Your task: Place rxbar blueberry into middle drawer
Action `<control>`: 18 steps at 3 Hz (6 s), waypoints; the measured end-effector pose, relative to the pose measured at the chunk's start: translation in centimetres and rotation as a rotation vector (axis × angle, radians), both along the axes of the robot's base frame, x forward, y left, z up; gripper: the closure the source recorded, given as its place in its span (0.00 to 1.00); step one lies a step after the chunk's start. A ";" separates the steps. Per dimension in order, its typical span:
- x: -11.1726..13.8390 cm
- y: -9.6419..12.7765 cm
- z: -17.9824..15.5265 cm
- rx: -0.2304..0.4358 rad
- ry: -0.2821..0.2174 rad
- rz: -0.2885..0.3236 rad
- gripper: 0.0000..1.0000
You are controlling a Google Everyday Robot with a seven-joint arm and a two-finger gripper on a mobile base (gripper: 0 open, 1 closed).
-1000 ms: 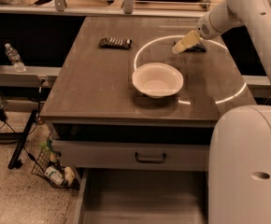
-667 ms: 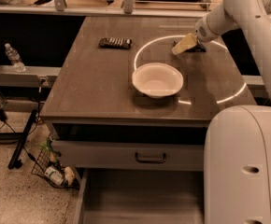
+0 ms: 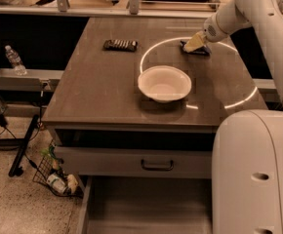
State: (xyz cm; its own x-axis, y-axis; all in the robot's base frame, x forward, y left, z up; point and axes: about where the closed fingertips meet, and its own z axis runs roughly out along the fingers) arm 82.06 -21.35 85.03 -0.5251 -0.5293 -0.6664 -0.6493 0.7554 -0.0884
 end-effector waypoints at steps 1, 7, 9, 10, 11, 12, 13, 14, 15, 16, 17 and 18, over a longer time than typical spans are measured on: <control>-1.8 1.2 1.5 -0.023 0.001 0.071 0.98; -24.4 -2.4 11.8 -0.484 -0.016 0.284 1.00; -31.0 -2.4 13.9 -0.478 0.005 0.280 1.00; -34.7 -3.4 13.1 -0.478 0.038 0.285 1.00; -40.4 -4.3 12.7 -0.468 0.084 0.278 1.00; -47.3 -4.5 10.1 -0.412 0.167 0.266 1.00; -51.3 -3.7 4.6 -0.338 0.248 0.271 1.00; -53.4 -1.9 -2.9 -0.271 0.320 0.282 1.00; -54.7 -0.2 -8.1 -0.230 0.379 0.274 1.00; -54.9 0.2 -9.1 -0.222 0.389 0.271 1.00; -54.7 2.2 -12.2 -0.153 0.404 0.249 1.00; -54.0 5.0 -16.7 -0.056 0.427 0.215 1.00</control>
Offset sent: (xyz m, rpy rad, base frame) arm -0.0763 0.0363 0.0475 -0.1731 -0.0105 0.2509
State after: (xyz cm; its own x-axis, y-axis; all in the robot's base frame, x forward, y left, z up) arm 28.07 -16.34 68.32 -0.6202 -0.6849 -0.3824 -0.7775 0.6015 0.1836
